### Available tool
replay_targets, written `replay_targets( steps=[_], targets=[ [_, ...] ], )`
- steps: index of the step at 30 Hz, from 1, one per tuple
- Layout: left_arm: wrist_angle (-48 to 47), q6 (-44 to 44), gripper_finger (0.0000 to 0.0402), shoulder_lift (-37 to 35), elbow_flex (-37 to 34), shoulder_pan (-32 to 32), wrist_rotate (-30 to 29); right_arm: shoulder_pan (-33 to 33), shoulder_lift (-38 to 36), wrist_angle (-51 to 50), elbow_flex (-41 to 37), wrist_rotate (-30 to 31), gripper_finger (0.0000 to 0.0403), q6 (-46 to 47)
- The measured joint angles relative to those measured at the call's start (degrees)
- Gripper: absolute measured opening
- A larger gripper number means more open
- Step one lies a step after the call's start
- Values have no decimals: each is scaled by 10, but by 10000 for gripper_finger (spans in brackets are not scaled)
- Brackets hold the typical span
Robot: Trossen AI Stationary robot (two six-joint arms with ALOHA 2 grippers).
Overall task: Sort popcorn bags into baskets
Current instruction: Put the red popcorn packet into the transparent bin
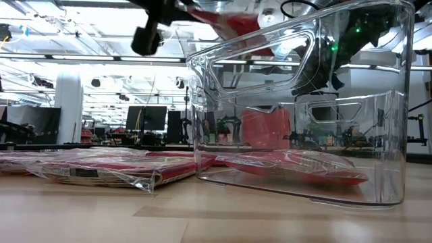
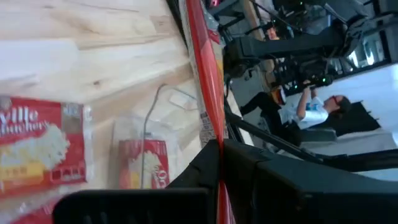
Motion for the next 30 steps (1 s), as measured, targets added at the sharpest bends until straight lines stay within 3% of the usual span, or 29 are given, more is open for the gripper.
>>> replay_targets(
  steps=[7, 12, 22, 30],
  targets=[
    [34, -39, 0, 35, 0, -73, -72, -6, 0, 5, 0, 0, 145, 3],
    [87, -64, 0, 93, 12, -97, -72, -6, 0, 3, 0, 0, 137, 7],
    [49, -30, 0, 224, 130, -99, -34, -4, 0, -3, 0, -1, 128, 14],
    [26, -75, 0, 263, 150, -103, -30, -4, 0, -13, 0, -1, 127, 5]
  ],
)
